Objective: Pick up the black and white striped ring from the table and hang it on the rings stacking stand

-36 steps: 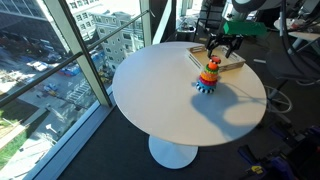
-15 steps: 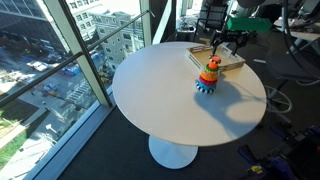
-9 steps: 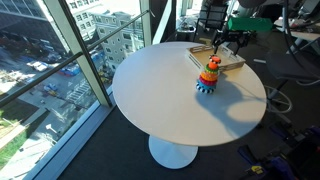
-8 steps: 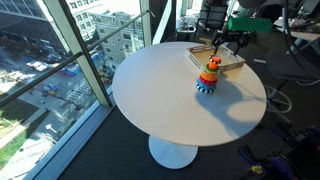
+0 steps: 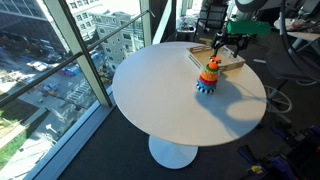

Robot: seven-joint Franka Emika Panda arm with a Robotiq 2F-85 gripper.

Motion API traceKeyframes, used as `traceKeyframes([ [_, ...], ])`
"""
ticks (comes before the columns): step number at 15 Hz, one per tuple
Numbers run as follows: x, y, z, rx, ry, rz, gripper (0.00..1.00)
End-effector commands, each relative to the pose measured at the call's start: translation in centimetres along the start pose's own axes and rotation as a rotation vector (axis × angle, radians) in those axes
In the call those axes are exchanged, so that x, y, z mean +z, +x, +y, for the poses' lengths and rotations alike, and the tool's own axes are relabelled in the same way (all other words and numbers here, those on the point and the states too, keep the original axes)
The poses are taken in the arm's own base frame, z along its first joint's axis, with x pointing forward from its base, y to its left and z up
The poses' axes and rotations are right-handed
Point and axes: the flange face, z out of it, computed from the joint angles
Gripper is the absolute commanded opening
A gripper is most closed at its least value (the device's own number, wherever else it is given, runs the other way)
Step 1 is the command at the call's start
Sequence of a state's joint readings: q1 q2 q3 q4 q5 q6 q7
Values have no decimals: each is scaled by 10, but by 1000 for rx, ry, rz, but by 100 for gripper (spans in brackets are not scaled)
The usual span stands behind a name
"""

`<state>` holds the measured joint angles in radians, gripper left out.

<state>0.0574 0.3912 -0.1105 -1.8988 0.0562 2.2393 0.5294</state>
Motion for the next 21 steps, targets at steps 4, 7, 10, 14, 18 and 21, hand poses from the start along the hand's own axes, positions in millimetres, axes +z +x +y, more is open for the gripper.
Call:
traceKeyframes([
  [4, -5, -2, -3, 4, -4, 4, 100],
  [7, -12, -7, -5, -11, 7, 3, 100],
  [10, -16, -12, -9, -24, 11, 8, 100],
  [14, -15, -16, -15, -35, 11, 3, 100],
  [18, -10, -19, -17, -41, 6, -7, 100],
  [21, -5, -21, -17, -43, 0, -17, 100],
])
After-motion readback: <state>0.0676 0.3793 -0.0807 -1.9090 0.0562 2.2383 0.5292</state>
